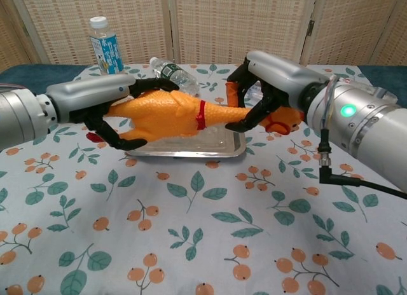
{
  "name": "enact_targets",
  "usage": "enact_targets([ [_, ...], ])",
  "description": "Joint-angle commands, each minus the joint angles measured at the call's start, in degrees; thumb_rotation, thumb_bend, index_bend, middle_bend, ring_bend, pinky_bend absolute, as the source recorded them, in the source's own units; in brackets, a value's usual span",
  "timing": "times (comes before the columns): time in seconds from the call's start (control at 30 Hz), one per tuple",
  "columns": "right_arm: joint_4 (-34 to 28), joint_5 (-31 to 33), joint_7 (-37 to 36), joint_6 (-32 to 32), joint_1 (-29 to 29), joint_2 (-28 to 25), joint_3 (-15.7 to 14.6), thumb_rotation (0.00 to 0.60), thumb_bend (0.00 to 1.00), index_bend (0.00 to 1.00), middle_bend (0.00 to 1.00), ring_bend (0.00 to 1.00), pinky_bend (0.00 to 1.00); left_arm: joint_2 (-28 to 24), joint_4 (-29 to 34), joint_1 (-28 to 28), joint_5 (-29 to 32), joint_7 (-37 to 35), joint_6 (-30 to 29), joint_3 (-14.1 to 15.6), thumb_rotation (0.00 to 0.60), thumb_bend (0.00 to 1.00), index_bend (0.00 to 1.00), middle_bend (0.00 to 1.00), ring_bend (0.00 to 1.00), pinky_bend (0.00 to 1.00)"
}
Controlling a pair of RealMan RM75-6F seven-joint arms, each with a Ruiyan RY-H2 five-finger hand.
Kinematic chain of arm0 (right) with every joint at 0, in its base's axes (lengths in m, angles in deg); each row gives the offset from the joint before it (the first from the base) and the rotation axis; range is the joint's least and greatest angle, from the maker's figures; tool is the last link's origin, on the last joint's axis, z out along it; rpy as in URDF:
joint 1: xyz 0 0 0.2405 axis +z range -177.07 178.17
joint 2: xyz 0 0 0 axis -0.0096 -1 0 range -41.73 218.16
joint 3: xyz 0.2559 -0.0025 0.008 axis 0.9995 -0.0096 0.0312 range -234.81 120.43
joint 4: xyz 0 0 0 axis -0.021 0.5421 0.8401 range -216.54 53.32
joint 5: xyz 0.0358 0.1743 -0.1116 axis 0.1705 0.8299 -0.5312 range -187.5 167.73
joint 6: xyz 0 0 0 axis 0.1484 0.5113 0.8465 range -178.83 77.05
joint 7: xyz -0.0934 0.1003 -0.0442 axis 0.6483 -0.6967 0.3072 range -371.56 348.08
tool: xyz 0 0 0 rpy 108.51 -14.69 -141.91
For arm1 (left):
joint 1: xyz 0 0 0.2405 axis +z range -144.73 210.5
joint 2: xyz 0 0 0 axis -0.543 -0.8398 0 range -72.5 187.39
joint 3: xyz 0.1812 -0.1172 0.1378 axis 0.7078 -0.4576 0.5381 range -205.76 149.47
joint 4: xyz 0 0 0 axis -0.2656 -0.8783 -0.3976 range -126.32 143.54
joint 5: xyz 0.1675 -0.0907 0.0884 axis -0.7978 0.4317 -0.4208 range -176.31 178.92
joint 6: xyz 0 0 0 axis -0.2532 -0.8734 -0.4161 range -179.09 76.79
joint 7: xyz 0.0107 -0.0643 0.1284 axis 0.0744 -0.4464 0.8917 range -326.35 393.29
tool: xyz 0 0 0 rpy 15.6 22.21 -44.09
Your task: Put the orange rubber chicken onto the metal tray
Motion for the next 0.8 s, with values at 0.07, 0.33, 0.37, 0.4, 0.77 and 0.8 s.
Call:
enact_targets([
  [0.07, 0.5, 0.1, -0.1, 0.0, 0.5, 0.4, -0.1, 0.6, 0.34, 0.95, 0.63, 0.87, 1.0, 0.6, -0.9, -0.7, 0.6, -0.3, -0.3, -0.1, 0.6, 0.36, 0.16, 0.13, 0.12, 0.31],
  [0.33, 0.6, 0.5, 0.0, 0.6, 0.8, 0.3, -0.5, 0.6, 0.34, 0.95, 0.63, 0.87, 1.0, 1.4, -0.8, -0.8, 2.5, -0.6, -1.1, 0.4, 0.6, 0.69, 0.86, 0.82, 0.73, 0.88],
  [0.37, 0.4, 0.6, 0.0, 0.7, 0.8, 0.2, -0.5, 0.6, 0.34, 0.95, 0.63, 0.87, 1.0, 1.5, -0.8, -0.8, 2.3, -0.9, -1.3, 0.6, 0.6, 0.72, 0.9, 0.86, 0.77, 0.91],
  [0.4, 0.3, 0.6, 0.1, 0.8, 0.8, 0.1, -0.6, 0.6, 0.34, 0.95, 0.63, 0.87, 1.0, 1.5, -0.8, -0.9, 2.1, -0.9, -1.4, 0.7, 0.6, 0.75, 0.93, 0.89, 0.8, 0.94],
  [0.77, -1.3, 1.6, 0.3, 0.9, 0.9, -1.1, -1.2, 0.6, 0.34, 0.95, 0.63, 0.87, 1.0, 3.9, -0.8, -0.6, 0.7, -6.0, -4.2, 1.3, 0.6, 0.78, 1.0, 1.0, 0.95, 1.0],
  [0.8, -1.4, 1.6, 0.2, 0.9, 0.9, -1.2, -1.2, 0.6, 0.34, 0.95, 0.63, 0.87, 1.0, 3.8, -0.9, -0.7, 0.7, -6.4, -4.0, 1.4, 0.6, 0.78, 1.0, 1.0, 0.95, 1.0],
])
